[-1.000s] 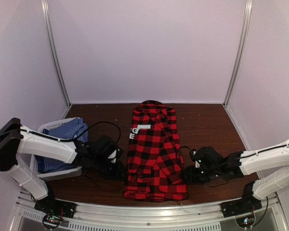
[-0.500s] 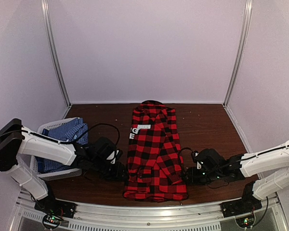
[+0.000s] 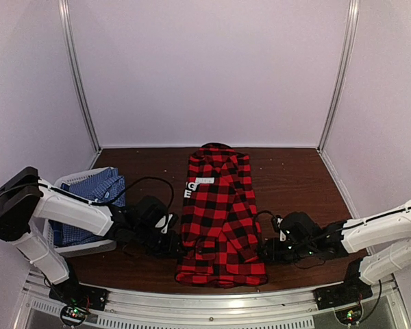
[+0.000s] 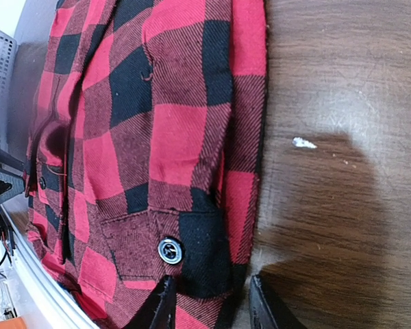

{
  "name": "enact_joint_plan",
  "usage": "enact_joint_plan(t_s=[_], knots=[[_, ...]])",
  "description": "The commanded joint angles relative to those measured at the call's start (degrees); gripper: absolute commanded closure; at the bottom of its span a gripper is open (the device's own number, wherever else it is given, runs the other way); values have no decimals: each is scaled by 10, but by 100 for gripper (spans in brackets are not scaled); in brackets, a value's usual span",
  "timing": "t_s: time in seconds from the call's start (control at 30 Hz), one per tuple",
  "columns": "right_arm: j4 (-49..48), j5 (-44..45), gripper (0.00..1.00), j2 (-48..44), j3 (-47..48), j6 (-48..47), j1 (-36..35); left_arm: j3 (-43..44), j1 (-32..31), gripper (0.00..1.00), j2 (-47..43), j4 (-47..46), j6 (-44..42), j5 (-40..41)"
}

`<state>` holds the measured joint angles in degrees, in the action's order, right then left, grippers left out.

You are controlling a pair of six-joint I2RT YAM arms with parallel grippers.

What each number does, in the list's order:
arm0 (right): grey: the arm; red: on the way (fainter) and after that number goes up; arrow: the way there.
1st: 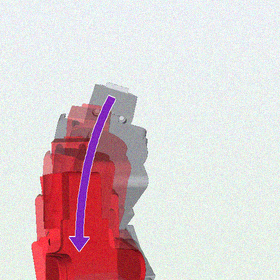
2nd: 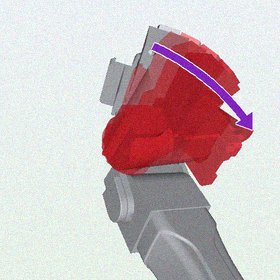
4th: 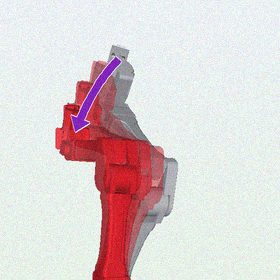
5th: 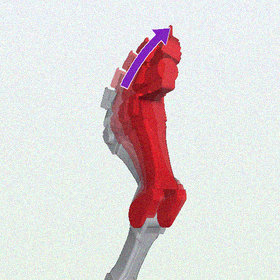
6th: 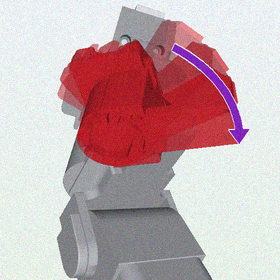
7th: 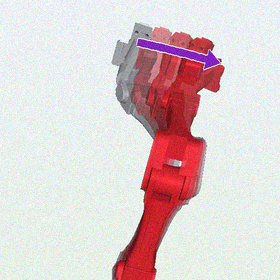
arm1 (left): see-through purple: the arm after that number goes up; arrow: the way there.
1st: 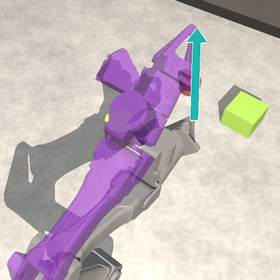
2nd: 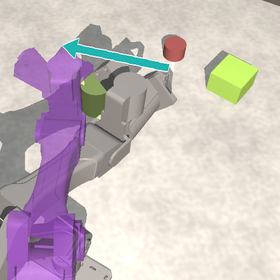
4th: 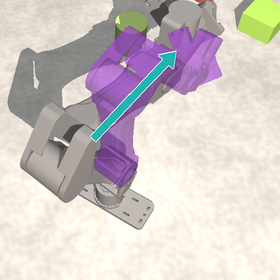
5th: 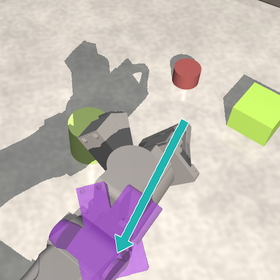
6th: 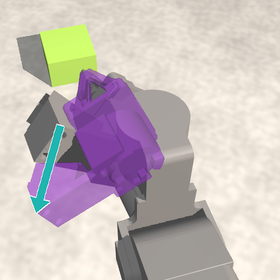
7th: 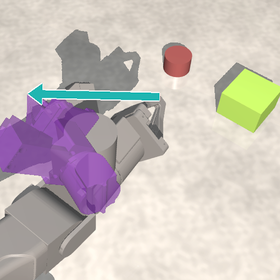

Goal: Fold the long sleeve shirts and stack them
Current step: Pick up the rectangle-folded shirt from the center of the board.

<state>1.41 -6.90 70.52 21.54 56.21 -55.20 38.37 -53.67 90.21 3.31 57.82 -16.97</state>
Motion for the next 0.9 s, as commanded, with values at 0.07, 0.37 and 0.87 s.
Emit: enact_joint_plan(t_s=[0.07, 0.37, 0.87], knots=[[-34, -13, 63, 12, -11, 11, 4, 11, 0, 64, 27, 1, -1, -15], [-46, -27, 78, 15, -2, 10, 4, 26, -6, 84, 25, 1, 4, -30], [7, -18, 100, -48, 43, 3, 15, 46, 2, 100, -35, -15, 37, -55]])
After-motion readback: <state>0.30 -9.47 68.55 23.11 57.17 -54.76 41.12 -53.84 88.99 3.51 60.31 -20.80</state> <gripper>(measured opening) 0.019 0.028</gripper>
